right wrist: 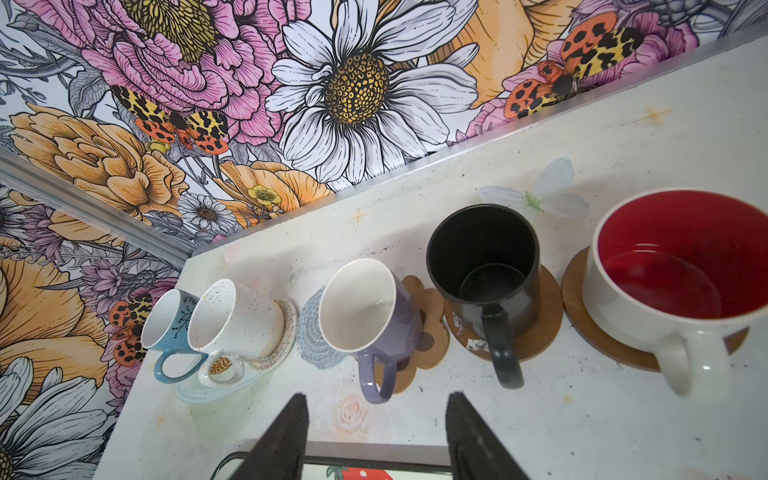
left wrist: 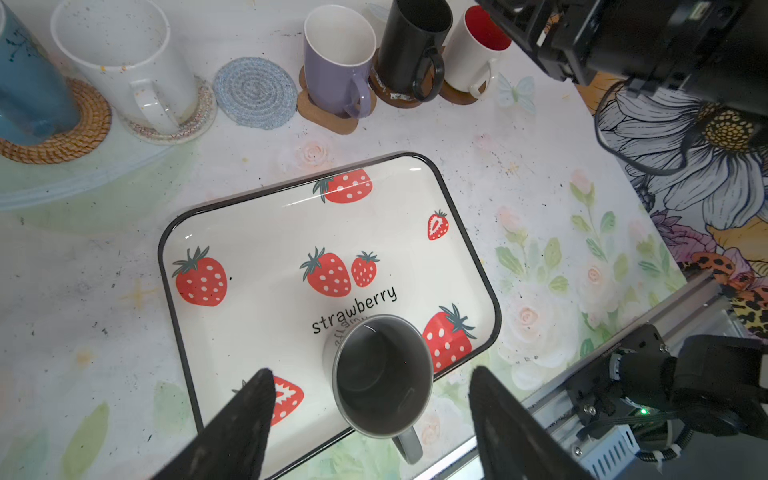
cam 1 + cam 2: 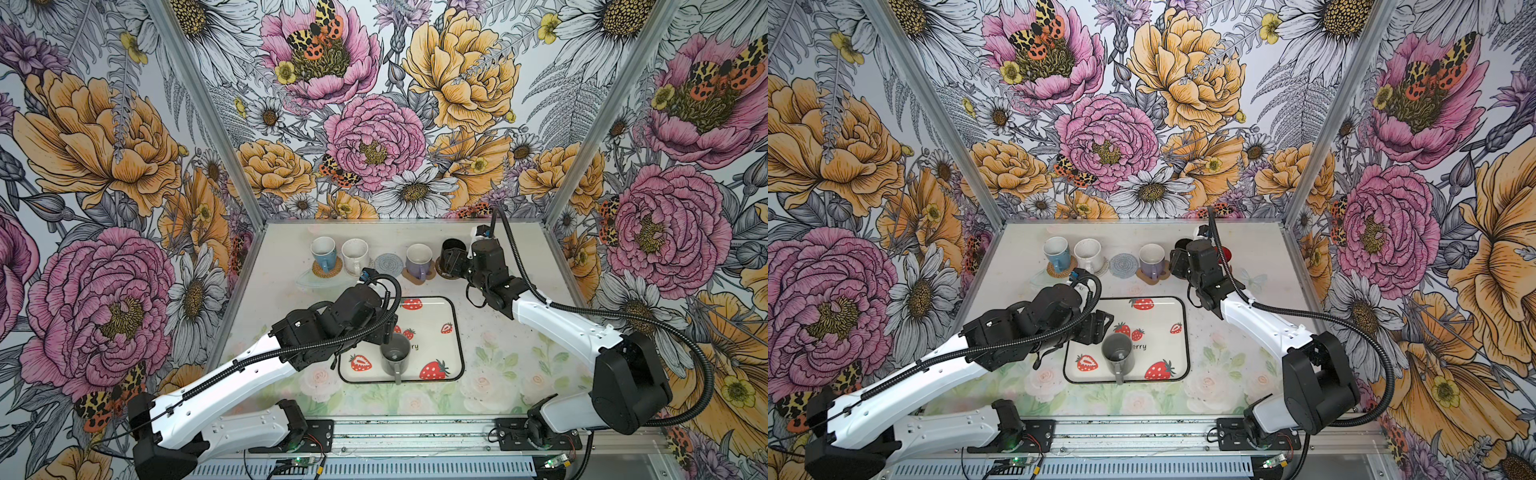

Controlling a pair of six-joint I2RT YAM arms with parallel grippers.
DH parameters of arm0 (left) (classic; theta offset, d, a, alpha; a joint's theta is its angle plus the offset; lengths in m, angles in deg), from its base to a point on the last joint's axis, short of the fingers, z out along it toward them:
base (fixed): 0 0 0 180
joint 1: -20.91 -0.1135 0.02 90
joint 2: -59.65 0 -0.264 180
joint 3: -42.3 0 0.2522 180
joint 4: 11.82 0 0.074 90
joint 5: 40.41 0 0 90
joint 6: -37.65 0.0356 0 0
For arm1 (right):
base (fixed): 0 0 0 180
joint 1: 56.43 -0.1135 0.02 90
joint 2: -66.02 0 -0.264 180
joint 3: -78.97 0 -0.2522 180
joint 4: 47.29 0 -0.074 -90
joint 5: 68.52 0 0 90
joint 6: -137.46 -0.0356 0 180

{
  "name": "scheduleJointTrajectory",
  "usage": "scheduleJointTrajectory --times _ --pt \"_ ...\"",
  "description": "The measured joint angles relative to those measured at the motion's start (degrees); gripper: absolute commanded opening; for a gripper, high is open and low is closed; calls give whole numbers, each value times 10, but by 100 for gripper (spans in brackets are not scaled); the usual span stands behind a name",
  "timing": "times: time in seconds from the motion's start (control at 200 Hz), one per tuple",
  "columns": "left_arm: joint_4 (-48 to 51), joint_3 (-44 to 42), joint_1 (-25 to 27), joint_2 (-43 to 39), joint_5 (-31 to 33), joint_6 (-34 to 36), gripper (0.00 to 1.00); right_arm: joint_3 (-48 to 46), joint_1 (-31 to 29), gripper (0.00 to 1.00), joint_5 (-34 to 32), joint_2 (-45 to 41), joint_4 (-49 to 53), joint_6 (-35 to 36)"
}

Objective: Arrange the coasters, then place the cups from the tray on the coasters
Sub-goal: 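Lower the left gripper into the grey mug and grip its rim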

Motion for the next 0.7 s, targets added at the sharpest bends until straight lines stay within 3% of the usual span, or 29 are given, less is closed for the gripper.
scheduleJointTrajectory --times 0.7 --pt "57 -88 60 -25 -12 -91 75 1 0 56 12 15 -4 -12"
